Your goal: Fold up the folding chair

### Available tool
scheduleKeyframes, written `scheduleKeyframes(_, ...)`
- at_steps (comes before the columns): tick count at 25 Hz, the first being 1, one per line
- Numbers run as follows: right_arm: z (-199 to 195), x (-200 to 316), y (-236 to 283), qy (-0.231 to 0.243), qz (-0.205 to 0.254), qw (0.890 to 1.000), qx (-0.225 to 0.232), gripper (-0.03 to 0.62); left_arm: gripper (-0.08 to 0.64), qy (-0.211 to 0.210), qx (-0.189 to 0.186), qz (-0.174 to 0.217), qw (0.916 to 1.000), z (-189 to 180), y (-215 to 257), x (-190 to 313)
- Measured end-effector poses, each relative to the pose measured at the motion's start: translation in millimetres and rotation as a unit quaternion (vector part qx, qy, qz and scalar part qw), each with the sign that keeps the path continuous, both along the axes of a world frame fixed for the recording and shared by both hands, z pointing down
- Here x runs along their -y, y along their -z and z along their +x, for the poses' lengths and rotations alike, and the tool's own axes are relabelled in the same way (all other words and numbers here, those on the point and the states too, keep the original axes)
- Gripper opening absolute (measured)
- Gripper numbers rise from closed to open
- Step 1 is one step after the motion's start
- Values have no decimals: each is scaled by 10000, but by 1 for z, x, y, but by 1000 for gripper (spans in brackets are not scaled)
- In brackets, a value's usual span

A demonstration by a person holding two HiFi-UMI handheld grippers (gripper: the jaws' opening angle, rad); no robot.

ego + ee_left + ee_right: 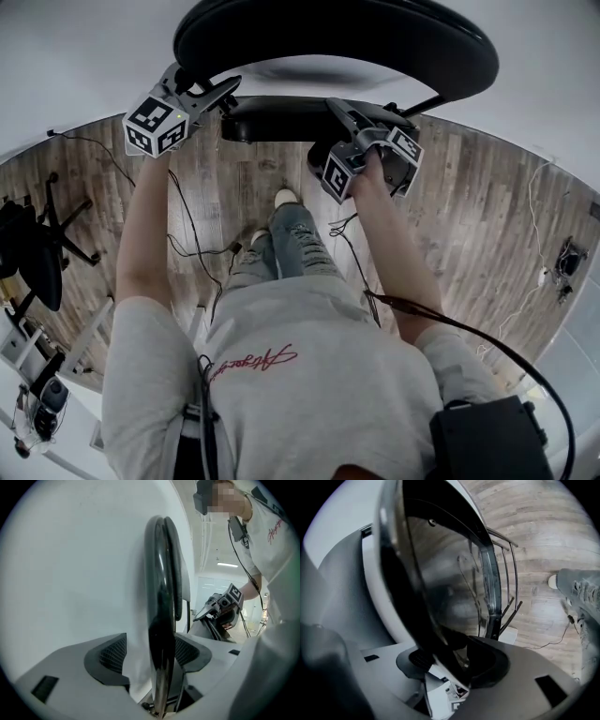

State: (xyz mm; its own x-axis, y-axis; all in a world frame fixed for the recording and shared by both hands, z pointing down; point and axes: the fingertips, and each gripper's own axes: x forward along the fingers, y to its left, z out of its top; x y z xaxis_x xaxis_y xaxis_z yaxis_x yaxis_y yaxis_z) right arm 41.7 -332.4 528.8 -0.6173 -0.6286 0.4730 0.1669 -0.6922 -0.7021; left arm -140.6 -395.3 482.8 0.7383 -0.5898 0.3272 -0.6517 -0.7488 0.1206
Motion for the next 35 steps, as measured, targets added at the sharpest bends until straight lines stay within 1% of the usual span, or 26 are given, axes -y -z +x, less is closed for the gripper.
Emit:
scheduleKeyframes(3, 0, 6, -4, -73, -95, 9999, -107, 202, 310, 443, 68, 82, 9990, -23, 0, -10)
scheduleKeyframes(5, -2, 11, -3, -63, -158, 9998, -93, 202, 310, 881, 15, 182, 9959, -41, 1, -24)
scheduleKeyframes(6, -3, 14, -3, -68, -186, 9998, -89, 202, 310, 1159, -79, 235, 9929, -50, 3, -32)
scheduleKeyframes(7, -3, 18, -2, -82, -212, 9997, -93, 202, 310, 1473, -211, 286, 9885, -58, 4, -42)
scheduleKeyframes(9, -3, 26, -3, -107, -264, 9995, -97, 202, 308, 2081, -496, 335, 9763, -69, 3, -65)
scheduleKeyframes(10, -3, 31, -4, -112, -294, 9995, -96, 202, 308, 2315, -604, 311, 9705, -70, 0, -78)
scheduleKeyframes(11, -3, 34, -4, -115, -324, 9994, -95, 202, 308, 2486, -682, 250, 9659, -70, -4, -92)
scheduleKeyframes(13, -4, 40, -6, -136, -376, 9991, -112, 202, 308, 2662, -806, 36, 9605, -63, -14, -119)
scheduleKeyframes(15, -6, 47, -7, -164, -444, 9988, -135, 202, 308, 2673, -913, -236, 9590, -52, -26, -142)
scheduleKeyframes(17, -9, 55, -8, -197, -503, 9985, -132, 203, 308, 2610, -947, -452, 9596, -43, -36, -159)
scheduleKeyframes(20, -12, 65, -8, -241, -575, 9980, -119, 204, 308, 2538, -1043, -596, 9598, -31, -38, -176)
scheduleKeyframes(23, -10, 68, -7, -213, -707, 9970, -245, 204, 308, 2437, -1129, -481, 9620, -14, -26, -178)
scheduleKeyframes(26, -11, 68, -7, -246, -705, 9967, -332, 204, 308, 2336, -1173, -307, 9647, 3, -11, -173)
scheduleKeyframes(30, -10, 69, -6, -192, -436, 9983, -331, 204, 308, 2185, -1268, -173, 9674, 26, 2, -163)
scheduleKeyframes(33, -9, 67, -7, -137, -405, 9984, -381, 204, 308, 2069, -1452, -251, 9672, 40, 9, -160)
scheduleKeyframes(35, -10, 68, -4, -85, -237, 9986, -466, 204, 309, 1926, -1606, -268, 9677, 50, 15, -158)
